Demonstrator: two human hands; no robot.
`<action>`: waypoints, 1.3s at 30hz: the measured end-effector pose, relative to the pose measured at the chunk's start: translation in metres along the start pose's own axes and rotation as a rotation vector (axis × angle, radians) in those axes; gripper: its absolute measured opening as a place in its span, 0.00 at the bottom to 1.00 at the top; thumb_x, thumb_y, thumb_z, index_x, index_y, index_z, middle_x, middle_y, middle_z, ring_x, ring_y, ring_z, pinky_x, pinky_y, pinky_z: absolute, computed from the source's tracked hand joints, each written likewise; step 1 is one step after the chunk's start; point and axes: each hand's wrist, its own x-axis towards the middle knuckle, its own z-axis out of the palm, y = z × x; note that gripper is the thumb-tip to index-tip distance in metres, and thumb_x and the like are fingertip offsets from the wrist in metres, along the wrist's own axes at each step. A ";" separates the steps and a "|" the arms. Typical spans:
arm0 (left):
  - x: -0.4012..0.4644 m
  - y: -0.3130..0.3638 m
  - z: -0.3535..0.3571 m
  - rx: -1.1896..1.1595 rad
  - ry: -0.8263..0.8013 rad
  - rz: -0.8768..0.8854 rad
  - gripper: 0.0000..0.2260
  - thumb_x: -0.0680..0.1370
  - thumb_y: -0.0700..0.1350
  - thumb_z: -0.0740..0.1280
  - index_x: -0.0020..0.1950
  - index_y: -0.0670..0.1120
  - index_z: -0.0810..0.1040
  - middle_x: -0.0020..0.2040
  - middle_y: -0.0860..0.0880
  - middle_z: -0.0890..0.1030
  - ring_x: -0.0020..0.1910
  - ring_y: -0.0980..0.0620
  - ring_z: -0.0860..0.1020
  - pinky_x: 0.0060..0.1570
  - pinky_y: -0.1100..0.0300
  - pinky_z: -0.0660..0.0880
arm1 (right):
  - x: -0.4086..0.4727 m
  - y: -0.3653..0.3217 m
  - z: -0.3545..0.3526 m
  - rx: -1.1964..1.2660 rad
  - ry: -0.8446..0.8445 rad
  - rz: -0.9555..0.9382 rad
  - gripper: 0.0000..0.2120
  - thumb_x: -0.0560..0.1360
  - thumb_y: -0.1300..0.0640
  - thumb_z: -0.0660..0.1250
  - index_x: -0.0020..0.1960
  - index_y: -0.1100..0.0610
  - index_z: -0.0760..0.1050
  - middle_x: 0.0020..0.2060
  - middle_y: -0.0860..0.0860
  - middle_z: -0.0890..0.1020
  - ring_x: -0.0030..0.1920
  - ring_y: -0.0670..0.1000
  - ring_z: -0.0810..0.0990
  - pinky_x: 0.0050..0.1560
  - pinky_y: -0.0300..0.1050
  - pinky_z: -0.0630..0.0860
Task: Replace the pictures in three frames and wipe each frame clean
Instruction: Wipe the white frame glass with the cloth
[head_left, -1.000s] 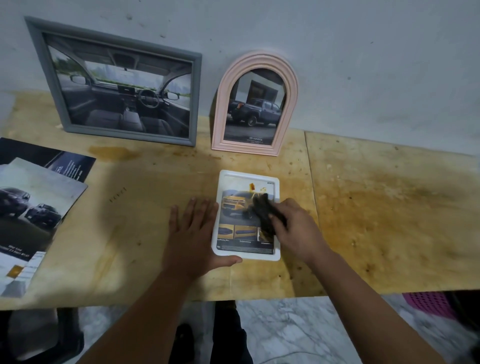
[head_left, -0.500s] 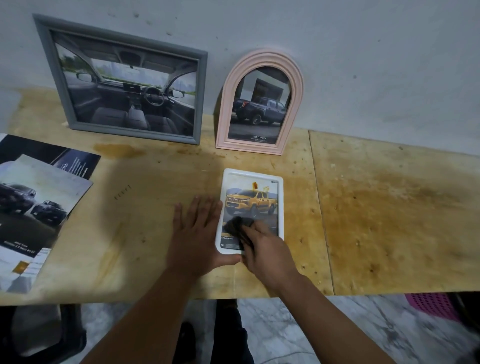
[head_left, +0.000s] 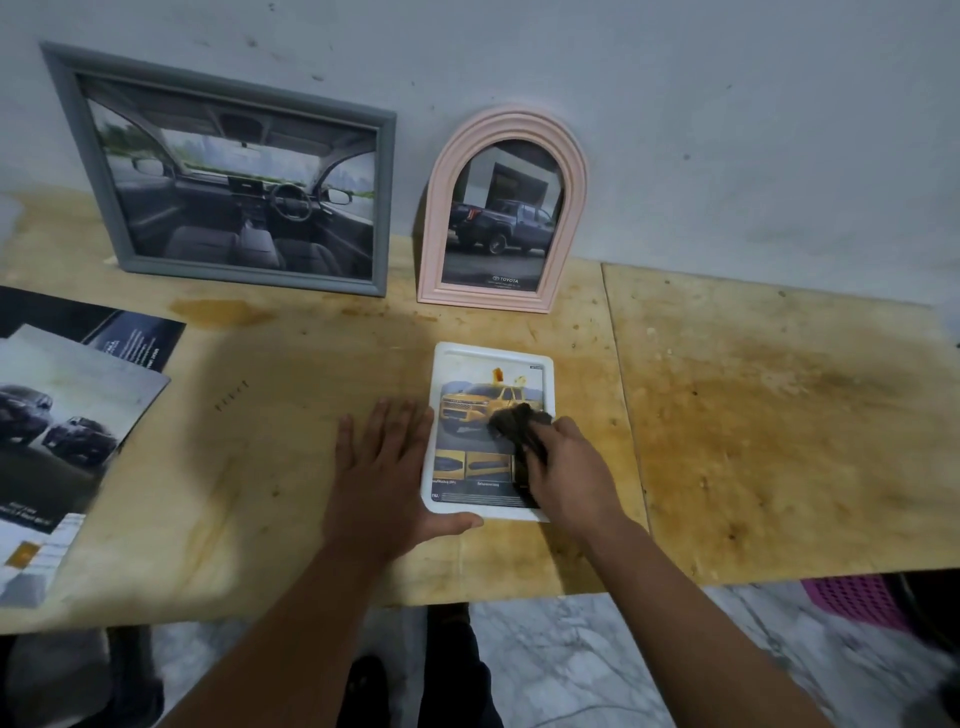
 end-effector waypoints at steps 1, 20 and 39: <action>0.000 0.000 0.000 0.000 -0.001 0.000 0.61 0.60 0.85 0.59 0.80 0.43 0.66 0.80 0.42 0.65 0.81 0.39 0.59 0.76 0.30 0.52 | -0.005 -0.004 0.004 0.028 0.010 -0.018 0.17 0.81 0.57 0.63 0.69 0.49 0.76 0.56 0.53 0.76 0.47 0.58 0.81 0.43 0.52 0.80; 0.001 0.000 0.002 -0.013 -0.022 0.000 0.61 0.60 0.86 0.58 0.80 0.44 0.65 0.80 0.42 0.65 0.81 0.39 0.58 0.76 0.30 0.52 | -0.034 -0.015 0.010 -0.098 -0.054 0.008 0.14 0.82 0.51 0.60 0.64 0.52 0.78 0.57 0.51 0.77 0.44 0.57 0.83 0.40 0.50 0.79; 0.002 -0.001 0.001 -0.005 -0.036 0.014 0.62 0.61 0.87 0.55 0.82 0.44 0.62 0.82 0.43 0.60 0.82 0.39 0.55 0.76 0.30 0.52 | 0.078 -0.052 0.001 0.075 -0.039 -0.125 0.14 0.82 0.53 0.61 0.65 0.54 0.79 0.54 0.54 0.77 0.49 0.59 0.80 0.45 0.54 0.79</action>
